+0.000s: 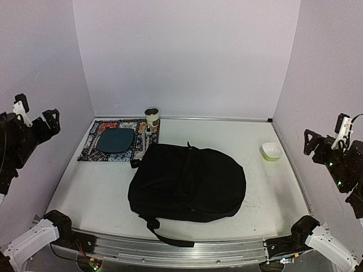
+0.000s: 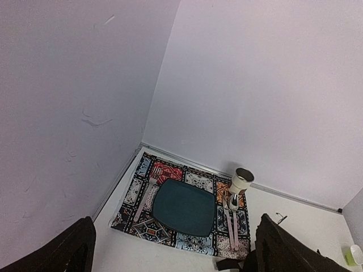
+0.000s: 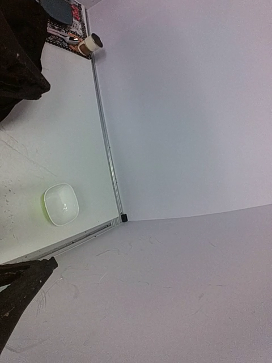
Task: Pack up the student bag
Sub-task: Reset both arms
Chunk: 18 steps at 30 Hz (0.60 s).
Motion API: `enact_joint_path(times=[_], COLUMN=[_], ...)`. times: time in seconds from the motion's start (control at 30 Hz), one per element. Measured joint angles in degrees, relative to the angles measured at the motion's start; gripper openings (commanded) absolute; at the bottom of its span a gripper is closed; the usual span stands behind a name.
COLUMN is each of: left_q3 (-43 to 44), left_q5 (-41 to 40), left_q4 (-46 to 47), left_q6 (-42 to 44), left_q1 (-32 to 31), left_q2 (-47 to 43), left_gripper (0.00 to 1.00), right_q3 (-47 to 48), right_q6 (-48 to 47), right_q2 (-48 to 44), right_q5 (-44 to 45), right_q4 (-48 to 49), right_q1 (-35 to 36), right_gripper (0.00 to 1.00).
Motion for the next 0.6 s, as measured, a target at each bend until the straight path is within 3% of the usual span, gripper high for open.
enact_joint_path(times=[0.3, 0.6], left_q3=[-7.6, -8.8], left_q5=[-0.3, 0.0], left_q4=[-0.1, -0.1], left_q6=[-2.0, -2.2], left_q1=[0.0, 0.0], left_q2=[-6.1, -7.2], left_gripper=[1.0, 1.0], right_q3=[-1.9, -2.8], right_q6=[-2.0, -2.1], right_q2=[-0.3, -1.6], right_q5=[-0.2, -0.6], right_q4=[-0.1, -0.2], right_q1=[0.0, 0.0], right_gripper=[0.98, 0.98])
